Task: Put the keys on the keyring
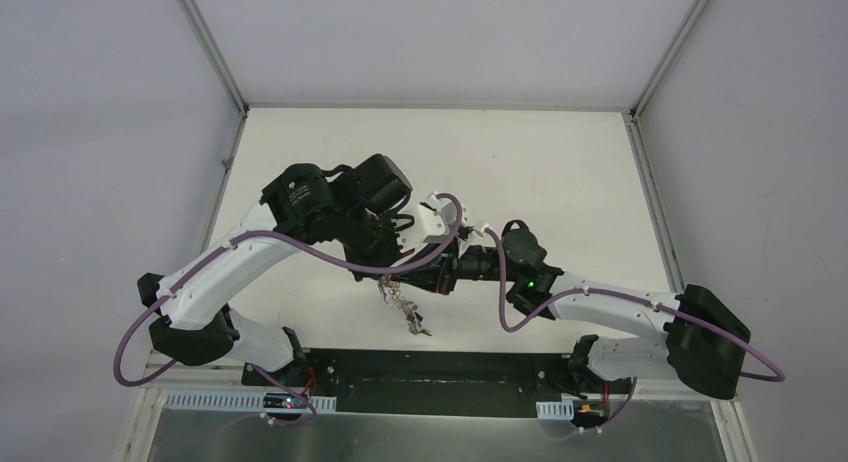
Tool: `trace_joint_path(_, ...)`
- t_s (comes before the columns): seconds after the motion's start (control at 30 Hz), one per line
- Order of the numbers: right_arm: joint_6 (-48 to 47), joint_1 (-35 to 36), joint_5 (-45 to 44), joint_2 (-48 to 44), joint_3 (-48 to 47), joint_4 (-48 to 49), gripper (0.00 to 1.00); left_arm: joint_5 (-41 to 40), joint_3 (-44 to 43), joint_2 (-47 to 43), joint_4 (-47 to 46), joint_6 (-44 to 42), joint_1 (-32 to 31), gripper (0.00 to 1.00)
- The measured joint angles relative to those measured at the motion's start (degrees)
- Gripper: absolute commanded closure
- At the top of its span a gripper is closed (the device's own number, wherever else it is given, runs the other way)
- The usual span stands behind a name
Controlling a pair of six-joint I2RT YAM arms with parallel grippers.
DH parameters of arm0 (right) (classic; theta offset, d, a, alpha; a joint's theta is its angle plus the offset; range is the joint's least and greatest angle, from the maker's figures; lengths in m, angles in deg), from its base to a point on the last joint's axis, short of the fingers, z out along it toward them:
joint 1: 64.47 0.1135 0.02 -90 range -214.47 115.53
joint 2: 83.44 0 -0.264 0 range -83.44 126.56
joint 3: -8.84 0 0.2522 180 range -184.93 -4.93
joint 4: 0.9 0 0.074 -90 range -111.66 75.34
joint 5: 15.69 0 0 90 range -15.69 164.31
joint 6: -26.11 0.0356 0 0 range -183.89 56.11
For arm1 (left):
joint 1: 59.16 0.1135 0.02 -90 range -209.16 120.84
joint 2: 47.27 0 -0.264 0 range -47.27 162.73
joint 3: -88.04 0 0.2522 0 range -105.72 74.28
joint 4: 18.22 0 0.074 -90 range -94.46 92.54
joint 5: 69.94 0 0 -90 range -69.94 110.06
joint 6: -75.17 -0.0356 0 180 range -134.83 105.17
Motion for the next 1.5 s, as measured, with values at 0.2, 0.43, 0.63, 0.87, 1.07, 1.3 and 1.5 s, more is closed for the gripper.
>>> trace_joint_path(0.2, 0.0, 0.0, 1.4, 0.0, 0.0, 0.1, 0.77, 0.1, 0.6, -0.5, -0.3, 0.0, 0.0, 1.00)
trace_joint_path(0.43, 0.0, 0.1, 1.9, 0.2, -0.3, 0.3, 0.67, 1.0, 1.1, -1.0, -0.4, 0.0, 0.0, 1.00)
trace_joint_path(0.63, -0.3, 0.3, 1.9, 1.0, -1.2, 0.4, 0.72, 1.0, 2.6, -2.4, -1.8, 0.3, 0.0, 1.00)
trace_joint_path(0.87, -0.3, 0.5, 2.3, 2.6, -1.9, 2.1, 0.93, 1.2, 4.4, -4.0, -3.3, 1.4, 0.0, 1.00)
trace_joint_path(1.07, -0.2, 0.6, 2.8, 3.4, -1.9, 3.0, 1.00, 1.3, 5.3, -4.6, -3.5, 1.6, 0.0, 1.00)
trace_joint_path(1.3, -0.2, 0.7, 3.3, 3.5, -1.9, 3.0, 0.82, 1.6, 6.1, -5.2, -4.1, 1.7, 0.0, 1.00)
trace_joint_path(1.5, -0.1, 0.7, 3.8, 4.0, -2.7, 3.4, 0.79, 1.8, 6.4, -5.8, -5.1, 1.7, 0.0, 1.00)
